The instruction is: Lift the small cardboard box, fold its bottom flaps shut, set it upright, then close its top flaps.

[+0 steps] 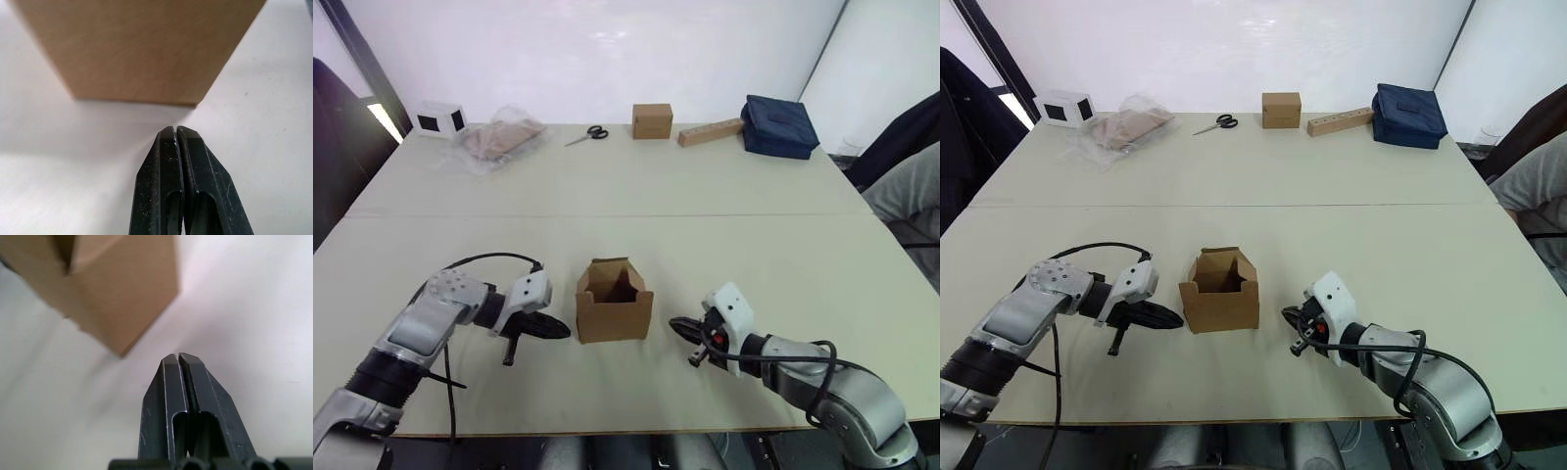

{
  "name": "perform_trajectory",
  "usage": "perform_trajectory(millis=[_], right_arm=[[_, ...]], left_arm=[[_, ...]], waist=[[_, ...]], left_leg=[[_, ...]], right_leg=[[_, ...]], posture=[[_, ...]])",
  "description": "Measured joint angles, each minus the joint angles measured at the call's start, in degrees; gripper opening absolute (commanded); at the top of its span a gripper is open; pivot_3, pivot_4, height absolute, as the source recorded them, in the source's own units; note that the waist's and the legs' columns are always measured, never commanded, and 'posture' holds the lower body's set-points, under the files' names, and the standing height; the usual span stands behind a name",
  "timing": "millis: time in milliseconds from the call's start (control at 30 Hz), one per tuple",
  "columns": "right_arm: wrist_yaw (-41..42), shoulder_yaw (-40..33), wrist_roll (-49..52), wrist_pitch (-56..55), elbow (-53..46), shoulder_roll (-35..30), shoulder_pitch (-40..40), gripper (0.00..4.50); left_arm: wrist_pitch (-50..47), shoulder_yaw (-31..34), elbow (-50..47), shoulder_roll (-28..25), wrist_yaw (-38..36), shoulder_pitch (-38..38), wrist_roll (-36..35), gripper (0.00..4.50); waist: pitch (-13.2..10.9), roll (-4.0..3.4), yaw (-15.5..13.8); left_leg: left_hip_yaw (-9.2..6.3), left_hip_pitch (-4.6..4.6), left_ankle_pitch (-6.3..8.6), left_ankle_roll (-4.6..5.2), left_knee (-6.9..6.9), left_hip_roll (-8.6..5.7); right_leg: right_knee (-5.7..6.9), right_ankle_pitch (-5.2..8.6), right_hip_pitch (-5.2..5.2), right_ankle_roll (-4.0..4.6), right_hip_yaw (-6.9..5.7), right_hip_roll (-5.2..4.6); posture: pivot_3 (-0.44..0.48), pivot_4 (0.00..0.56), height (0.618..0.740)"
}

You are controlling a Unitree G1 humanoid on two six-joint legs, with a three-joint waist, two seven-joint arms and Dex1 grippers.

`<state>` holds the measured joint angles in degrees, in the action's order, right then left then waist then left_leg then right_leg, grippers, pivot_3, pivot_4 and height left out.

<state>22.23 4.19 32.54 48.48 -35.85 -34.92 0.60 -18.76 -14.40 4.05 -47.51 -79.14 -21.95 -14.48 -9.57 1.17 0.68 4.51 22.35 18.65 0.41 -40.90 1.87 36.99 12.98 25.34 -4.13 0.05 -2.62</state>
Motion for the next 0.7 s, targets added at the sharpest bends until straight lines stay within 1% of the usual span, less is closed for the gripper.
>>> perform_trajectory(millis=[33,100,167,200,267,500,700], right_arm=[[0.9,-1.1,-0.6,-1.8,0.6,-0.3,-0.1,0.00],[3.7,-3.9,-1.6,-7.0,2.5,-0.5,-1.2,0.00],[6.7,-4.8,-1.3,-10.6,3.3,0.5,-3.6,0.00],[7.3,-4.7,-1.2,-11.4,3.4,1.0,-4.3,0.00],[9.5,-4.0,-0.9,-13.0,4.2,2.3,-5.7,0.00],[16.1,0.8,-0.9,-14.7,9.2,4.0,-10.4,0.00],[19.1,2.8,-2.1,-16.3,13.0,4.7,-11.7,0.00]], left_arm=[[-1.0,0.6,0.7,-0.1,0.0,-0.5,-0.3,0.06],[-6.0,3.6,2.1,0.0,0.1,-2.2,-3.3,0.06],[-10.1,6.5,1.7,0.8,0.1,-4.8,-7.0,0.06],[-10.8,6.9,1.4,1.1,0.0,-5.4,-7.7,0.06],[-12.8,7.8,0.0,1.5,-0.1,-5.3,-9.8,0.06],[-20.0,10.7,-5.3,1.6,-0.3,-4.9,-16.7,0.06],[-21.7,10.9,-7.6,2.0,1.5,-3.8,-18.1,0.06]], waist=[[0.0,0.01,0.0],[0.0,0.04,0.0],[0.0,0.04,0.0],[0.0,0.04,0.0],[0.0,0.04,0.0],[0.0,0.05,0.0],[0.0,0.05,0.0]], left_leg=[[0.00,0.02,0.00,0.00,0.00,-0.02],[0.00,0.03,0.00,0.00,0.00,-0.01],[-0.01,0.03,0.00,0.00,0.00,-0.01],[-0.01,0.03,0.00,0.00,0.00,-0.01],[0.00,0.04,0.01,0.01,0.00,-0.01],[-0.01,0.03,0.00,0.01,0.00,0.01],[0.02,0.04,0.00,0.00,0.00,-0.01]], right_leg=[[0.00,0.00,0.01,0.00,0.00,0.00],[-0.01,0.00,0.01,-0.01,-0.01,0.01],[-0.02,0.00,0.00,-0.04,-0.01,0.01],[-0.03,0.00,0.00,-0.05,0.00,0.00],[-0.02,0.00,0.00,-0.07,0.00,-0.01],[-0.02,0.01,0.00,-0.04,0.00,-0.03],[-0.03,0.01,0.00,-0.04,0.03,-0.08]], posture=[[0.000,0.150,0.740],[0.000,0.150,0.740],[0.000,0.150,0.740],[0.000,0.150,0.740],[0.000,0.150,0.740],[0.000,0.150,0.740],[0.000,0.150,0.740]])
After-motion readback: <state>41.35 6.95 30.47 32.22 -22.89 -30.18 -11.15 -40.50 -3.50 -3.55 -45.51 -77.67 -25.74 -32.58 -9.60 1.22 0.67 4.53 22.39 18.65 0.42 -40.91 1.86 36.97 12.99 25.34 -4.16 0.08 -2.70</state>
